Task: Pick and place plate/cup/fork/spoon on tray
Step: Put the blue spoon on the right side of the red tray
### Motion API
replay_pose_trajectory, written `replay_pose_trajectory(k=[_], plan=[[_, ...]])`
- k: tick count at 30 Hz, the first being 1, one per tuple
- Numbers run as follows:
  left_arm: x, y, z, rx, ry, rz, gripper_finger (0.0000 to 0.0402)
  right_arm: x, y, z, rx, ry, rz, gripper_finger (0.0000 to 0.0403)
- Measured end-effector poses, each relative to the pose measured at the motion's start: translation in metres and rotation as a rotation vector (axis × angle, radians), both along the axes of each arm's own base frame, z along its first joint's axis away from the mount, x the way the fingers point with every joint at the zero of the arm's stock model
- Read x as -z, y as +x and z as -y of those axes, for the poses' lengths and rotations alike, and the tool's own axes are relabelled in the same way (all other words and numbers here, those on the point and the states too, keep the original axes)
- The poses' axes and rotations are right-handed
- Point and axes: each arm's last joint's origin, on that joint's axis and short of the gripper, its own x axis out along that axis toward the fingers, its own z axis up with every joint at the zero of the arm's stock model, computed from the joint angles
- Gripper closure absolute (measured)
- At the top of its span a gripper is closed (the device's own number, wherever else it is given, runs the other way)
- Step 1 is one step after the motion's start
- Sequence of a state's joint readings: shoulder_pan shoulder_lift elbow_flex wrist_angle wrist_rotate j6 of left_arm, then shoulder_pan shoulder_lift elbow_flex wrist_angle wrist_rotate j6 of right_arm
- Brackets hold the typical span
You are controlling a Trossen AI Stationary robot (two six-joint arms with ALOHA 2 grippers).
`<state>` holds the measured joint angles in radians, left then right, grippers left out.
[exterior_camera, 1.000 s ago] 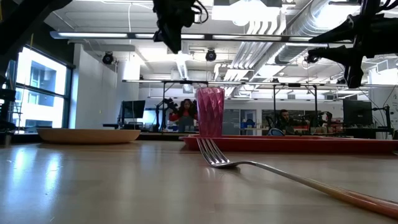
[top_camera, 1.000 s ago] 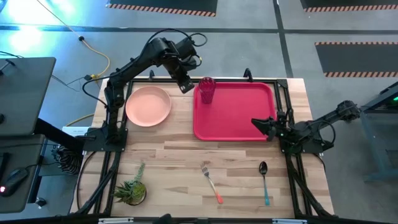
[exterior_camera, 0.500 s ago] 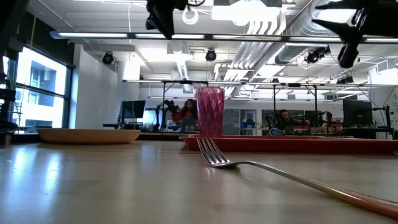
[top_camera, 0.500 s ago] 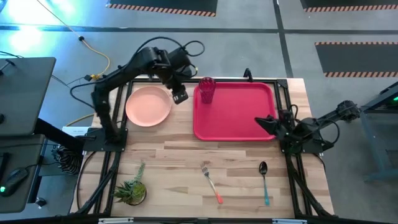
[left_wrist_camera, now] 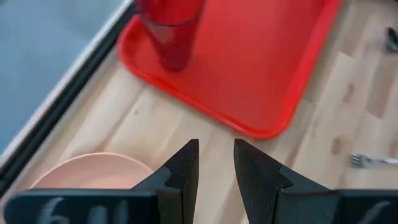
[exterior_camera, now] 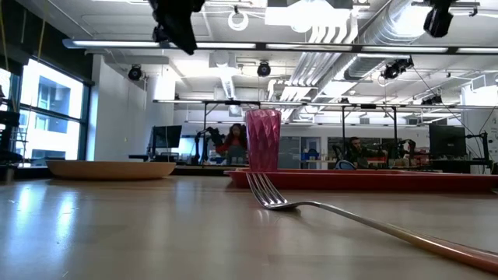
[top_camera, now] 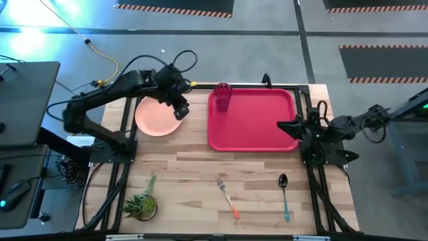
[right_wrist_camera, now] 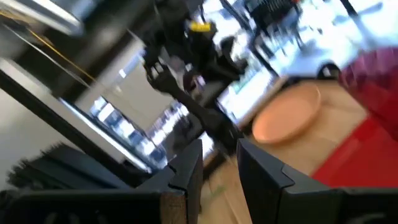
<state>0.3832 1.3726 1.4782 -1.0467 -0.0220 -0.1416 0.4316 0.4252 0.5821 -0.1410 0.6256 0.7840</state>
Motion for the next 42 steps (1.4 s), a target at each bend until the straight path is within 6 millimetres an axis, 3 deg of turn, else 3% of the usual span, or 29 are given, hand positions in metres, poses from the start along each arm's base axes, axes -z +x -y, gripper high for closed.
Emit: replay_pose_trajectory(k=[5, 11, 17, 26, 42], plan=[[0.017, -0.009, 0.003, -0.014, 0.051, 0.098, 0.0312, -0.02, 0.011, -0.007, -0.044, 0.121, -0.211, 0.0311], [0.035, -0.017, 0.006, -0.002, 0.098, 0.19, 0.0312, -0.018, 0.037, -0.024, -0.107, 0.342, -0.463, 0.0311], [0.041, -0.022, 0.008, -0.011, 0.099, 0.231, 0.0312, 0.002, 0.063, -0.04, -0.125, 0.505, -0.68, 0.0311], [0.043, -0.022, 0.009, 0.003, 0.107, 0.224, 0.0312, 0.036, 0.084, -0.058, -0.102, 0.702, -0.991, 0.0311], [0.043, -0.022, 0.009, 0.024, 0.124, 0.216, 0.0312, 0.077, 0.077, -0.111, 0.061, 0.85, -1.317, 0.0311]])
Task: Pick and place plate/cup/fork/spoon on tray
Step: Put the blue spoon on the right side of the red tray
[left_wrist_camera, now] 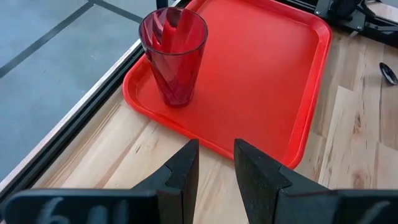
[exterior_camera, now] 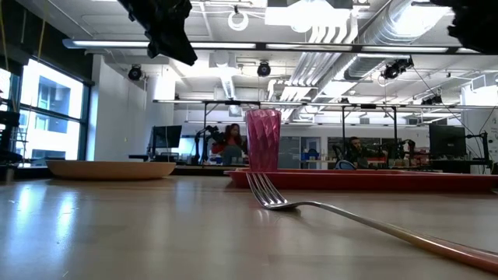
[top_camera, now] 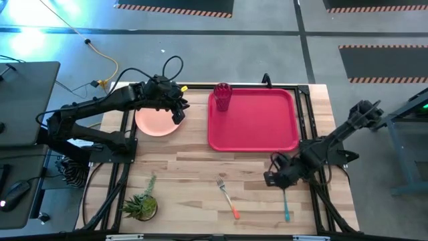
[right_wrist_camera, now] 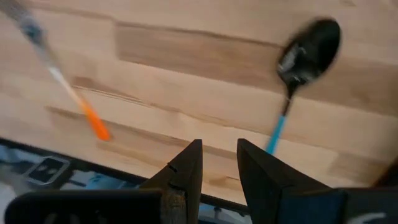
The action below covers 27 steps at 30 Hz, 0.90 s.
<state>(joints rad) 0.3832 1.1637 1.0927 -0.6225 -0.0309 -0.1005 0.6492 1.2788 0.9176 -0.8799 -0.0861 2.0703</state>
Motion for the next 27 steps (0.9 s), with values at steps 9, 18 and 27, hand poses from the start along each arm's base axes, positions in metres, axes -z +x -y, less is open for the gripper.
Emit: replay_pose_trajectory(k=[9, 18, 27], plan=[[0.0, 0.0, 0.0, 0.0, 0.0, 0.0, 0.0312, 0.017, -0.007, -0.029, -0.019, -0.009, -0.071, 0.0311], [0.0, 0.0, 0.0, 0.01, 0.011, -0.004, 0.0312, 0.043, -0.006, -0.05, -0.06, -0.001, -0.204, 0.0276], [0.0, 0.0, 0.0, 0.01, 0.011, -0.004, 0.0312, 0.063, -0.002, -0.053, -0.02, -0.08, -0.257, 0.0234]])
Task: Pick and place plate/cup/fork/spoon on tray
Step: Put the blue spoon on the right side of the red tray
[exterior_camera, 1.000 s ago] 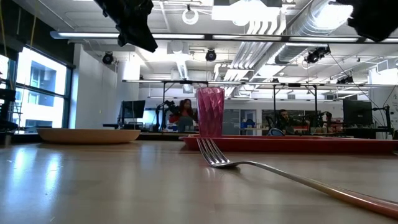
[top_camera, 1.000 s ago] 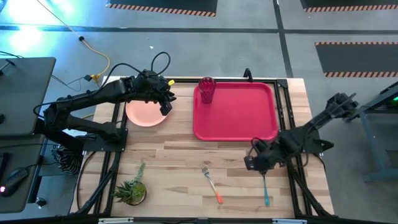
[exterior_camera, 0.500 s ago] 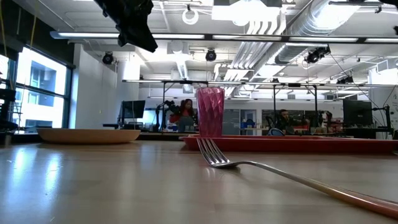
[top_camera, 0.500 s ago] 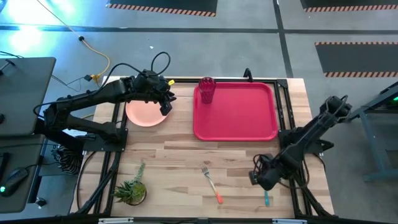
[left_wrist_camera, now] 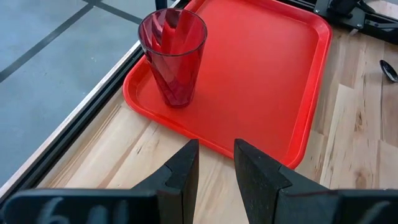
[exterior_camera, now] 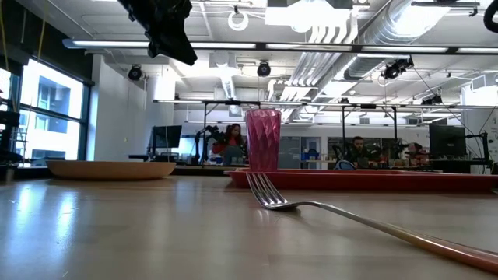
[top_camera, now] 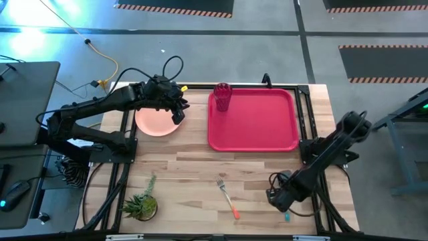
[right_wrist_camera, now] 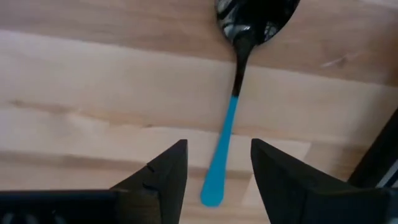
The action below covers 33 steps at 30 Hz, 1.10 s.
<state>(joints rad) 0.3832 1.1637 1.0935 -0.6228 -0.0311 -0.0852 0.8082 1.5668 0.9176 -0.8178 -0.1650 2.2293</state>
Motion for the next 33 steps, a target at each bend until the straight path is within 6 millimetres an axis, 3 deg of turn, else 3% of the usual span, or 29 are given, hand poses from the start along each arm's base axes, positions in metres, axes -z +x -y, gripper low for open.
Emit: replay_pose_trajectory(k=[11, 23, 33], plan=[[0.0, 0.0, 0.0, 0.0, 0.0, 0.0, 0.0312, 0.02, 0.003, -0.001, 0.0, -0.105, -0.028, 0.0253], [0.0, 0.0, 0.0, 0.0, 0.0, 0.0, 0.0312, 0.042, -0.005, 0.008, 0.003, -0.086, -0.006, 0.0254], [0.0, 0.0, 0.0, 0.0, 0.0, 0.0, 0.0312, 0.043, -0.005, 0.008, 0.004, -0.084, -0.013, 0.0268]])
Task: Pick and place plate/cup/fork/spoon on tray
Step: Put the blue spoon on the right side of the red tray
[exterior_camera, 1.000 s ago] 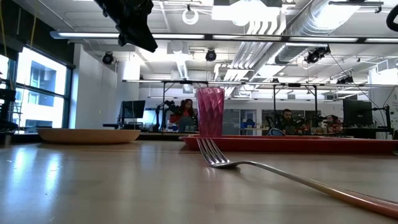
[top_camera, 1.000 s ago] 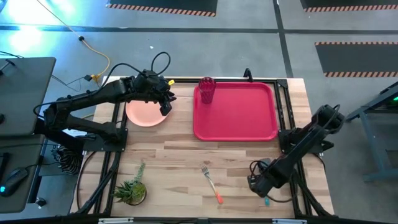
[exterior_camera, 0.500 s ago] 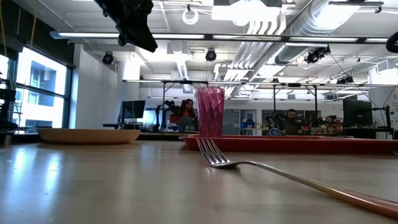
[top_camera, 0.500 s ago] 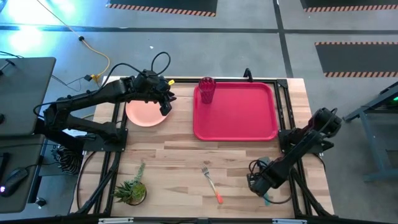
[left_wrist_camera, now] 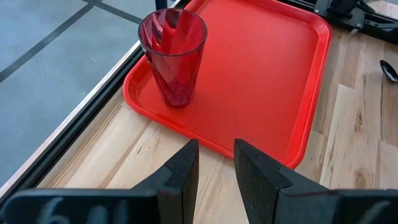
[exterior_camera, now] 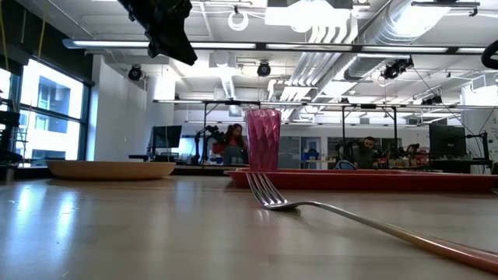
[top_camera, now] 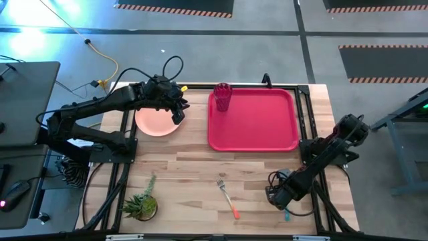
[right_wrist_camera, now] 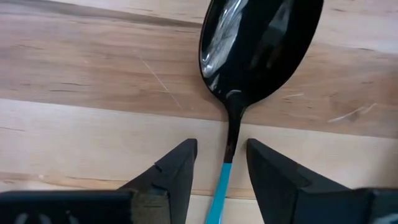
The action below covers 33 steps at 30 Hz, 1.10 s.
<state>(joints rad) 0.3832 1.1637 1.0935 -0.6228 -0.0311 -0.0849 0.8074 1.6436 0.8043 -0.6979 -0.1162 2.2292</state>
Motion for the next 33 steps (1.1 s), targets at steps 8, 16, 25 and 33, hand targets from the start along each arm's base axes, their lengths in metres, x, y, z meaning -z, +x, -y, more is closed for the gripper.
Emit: replay_pose_trajectory(k=[8, 16, 25, 33], plan=[[0.0, 0.0, 0.0, -0.001, 0.0, 0.0, 0.0312, 0.001, 0.001, -0.001, 0.003, 0.008, 0.009, 0.0329], [0.0, 0.0, 0.0, 0.0, 0.001, 0.0, 0.0312, 0.0, 0.004, 0.0, 0.028, 0.016, 0.011, 0.0384], [0.0, 0.0, 0.0, 0.001, 0.001, 0.0, 0.0312, -0.011, 0.009, -0.005, 0.027, -0.002, 0.008, 0.0399], [0.0, 0.0, 0.0, 0.0, 0.0, 0.0, 0.0312, -0.027, 0.015, -0.007, 0.034, -0.024, 0.137, 0.0401]])
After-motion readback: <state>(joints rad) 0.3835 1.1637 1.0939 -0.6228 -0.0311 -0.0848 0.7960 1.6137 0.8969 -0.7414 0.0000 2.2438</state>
